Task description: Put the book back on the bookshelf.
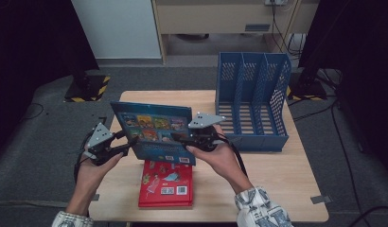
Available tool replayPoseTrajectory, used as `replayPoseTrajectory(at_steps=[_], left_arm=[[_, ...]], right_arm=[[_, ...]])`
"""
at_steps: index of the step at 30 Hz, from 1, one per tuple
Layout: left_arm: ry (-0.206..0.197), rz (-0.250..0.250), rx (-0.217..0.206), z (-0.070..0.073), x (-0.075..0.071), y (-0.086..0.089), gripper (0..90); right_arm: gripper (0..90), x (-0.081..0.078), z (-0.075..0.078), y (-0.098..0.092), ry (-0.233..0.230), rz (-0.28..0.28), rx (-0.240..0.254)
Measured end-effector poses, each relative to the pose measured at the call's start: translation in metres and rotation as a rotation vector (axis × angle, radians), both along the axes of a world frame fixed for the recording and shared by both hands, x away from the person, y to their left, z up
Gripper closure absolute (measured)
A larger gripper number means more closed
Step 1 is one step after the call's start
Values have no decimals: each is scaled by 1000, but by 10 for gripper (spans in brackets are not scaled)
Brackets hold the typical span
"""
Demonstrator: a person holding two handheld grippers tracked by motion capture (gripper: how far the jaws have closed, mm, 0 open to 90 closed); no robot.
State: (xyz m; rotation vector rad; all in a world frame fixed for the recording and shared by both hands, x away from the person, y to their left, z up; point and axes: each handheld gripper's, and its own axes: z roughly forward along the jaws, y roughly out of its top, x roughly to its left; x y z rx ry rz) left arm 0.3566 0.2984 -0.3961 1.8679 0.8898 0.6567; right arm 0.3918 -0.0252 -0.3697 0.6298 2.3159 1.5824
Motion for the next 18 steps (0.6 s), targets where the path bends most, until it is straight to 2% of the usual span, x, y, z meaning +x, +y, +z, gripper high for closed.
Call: replayPoseTrajectory(at_steps=[11,18], left_arm=[[6,0,-12,0,-4,0,489],[9,5,-11,0,-4,-1,482]], right_arm=[[579,2,0,-1,9,3,6],[522,5,5,-2,18,26,43]])
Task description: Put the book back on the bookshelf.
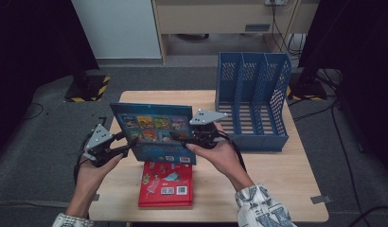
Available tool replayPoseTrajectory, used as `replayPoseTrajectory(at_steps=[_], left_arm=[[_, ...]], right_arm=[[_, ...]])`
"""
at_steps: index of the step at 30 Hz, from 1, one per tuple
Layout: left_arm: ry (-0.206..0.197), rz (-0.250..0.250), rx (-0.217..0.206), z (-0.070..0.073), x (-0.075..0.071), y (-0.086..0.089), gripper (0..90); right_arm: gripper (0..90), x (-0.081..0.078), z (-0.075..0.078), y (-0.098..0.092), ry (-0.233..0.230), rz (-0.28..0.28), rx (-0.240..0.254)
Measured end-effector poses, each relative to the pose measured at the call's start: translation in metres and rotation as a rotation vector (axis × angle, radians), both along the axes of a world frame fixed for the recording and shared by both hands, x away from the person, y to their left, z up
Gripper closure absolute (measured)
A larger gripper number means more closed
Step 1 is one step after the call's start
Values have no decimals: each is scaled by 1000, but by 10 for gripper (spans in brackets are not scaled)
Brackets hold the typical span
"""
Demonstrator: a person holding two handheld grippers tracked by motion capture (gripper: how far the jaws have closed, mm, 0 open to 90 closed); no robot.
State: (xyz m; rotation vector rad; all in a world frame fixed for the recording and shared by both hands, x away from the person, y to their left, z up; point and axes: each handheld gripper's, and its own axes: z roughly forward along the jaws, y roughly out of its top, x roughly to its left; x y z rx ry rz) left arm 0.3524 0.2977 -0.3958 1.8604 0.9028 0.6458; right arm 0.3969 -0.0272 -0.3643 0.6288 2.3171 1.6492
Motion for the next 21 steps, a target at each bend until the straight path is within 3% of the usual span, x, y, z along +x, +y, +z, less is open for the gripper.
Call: replayPoseTrajectory(at_steps=[2,6,21], left_arm=[[0,0,-1,0,0,0,482],[1,1,-2,0,0,0,481],[14,5,-10,1,6,-5,439]], right_arm=[[486,2,2,-1,8,17,31],[485,4,3,-2,13,33,47],[604,8,11,4,4,85,88]])
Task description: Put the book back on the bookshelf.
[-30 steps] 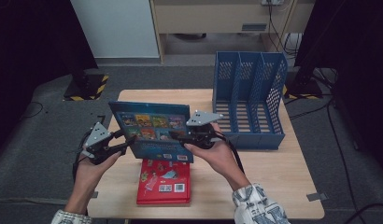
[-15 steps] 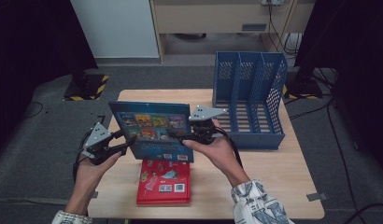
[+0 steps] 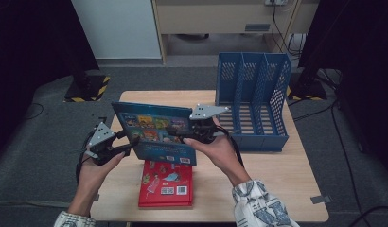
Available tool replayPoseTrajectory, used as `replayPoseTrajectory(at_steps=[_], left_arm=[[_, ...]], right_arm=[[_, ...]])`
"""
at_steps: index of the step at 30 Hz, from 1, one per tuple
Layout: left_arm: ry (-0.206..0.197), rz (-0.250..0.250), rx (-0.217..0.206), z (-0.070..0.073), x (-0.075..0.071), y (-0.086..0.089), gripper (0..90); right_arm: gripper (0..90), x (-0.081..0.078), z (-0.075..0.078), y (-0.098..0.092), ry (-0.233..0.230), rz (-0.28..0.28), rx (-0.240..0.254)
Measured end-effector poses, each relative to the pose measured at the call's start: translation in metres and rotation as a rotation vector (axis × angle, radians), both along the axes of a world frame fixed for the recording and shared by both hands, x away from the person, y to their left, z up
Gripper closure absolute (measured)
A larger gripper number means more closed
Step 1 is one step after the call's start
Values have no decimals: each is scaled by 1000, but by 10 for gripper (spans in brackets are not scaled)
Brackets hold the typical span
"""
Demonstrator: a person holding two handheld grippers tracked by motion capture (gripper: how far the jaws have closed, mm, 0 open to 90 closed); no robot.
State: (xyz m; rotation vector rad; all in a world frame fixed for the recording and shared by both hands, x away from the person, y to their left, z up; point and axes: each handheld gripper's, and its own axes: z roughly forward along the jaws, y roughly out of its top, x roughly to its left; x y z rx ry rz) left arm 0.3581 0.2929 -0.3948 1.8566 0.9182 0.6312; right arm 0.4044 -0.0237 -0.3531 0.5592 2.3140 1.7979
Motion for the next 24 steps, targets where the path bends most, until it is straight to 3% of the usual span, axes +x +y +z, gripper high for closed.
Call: replayPoseTrajectory(at_steps=[24], left_arm=[[5,3,-2,1,1,-2,419]], right_arm=[[686,6,-2,4,17,29,52]])
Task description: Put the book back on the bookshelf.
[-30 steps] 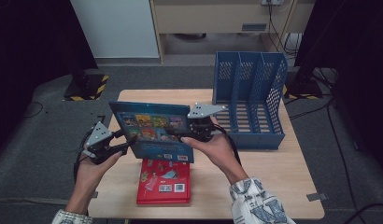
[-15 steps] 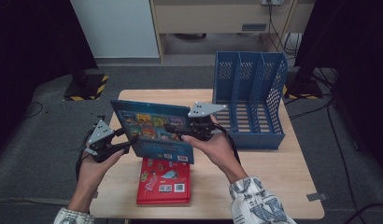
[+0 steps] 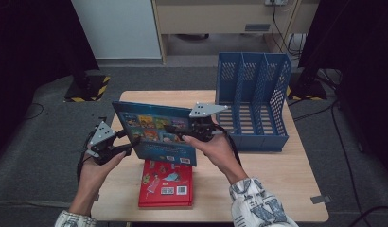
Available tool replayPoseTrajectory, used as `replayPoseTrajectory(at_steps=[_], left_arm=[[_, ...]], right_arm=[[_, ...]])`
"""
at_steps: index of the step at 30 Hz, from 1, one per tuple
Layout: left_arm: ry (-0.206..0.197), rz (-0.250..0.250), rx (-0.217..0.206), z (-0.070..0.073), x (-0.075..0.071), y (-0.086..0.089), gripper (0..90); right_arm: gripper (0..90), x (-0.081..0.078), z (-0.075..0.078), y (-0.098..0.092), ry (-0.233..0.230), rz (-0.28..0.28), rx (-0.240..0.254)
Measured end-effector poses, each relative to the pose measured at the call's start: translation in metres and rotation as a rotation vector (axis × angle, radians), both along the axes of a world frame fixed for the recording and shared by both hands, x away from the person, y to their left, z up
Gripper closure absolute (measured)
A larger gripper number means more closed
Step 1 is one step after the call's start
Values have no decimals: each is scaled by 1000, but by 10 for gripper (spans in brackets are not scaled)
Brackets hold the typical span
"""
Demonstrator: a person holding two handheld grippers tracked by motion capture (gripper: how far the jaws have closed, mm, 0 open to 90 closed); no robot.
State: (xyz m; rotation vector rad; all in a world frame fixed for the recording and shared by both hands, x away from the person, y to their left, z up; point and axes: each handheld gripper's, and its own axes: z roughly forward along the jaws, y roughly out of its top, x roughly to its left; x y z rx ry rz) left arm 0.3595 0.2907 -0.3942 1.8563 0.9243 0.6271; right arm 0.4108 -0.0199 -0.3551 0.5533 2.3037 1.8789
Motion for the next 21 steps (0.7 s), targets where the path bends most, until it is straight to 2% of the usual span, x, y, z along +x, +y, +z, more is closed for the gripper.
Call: replayPoseTrajectory(at_steps=[16,21], left_arm=[[5,-1,-5,0,1,-1,399],[5,0,-17,-1,3,-4,328]], right_arm=[[744,-1,0,2,-4,25,13],[779,-3,0,2,-20,32,7]])
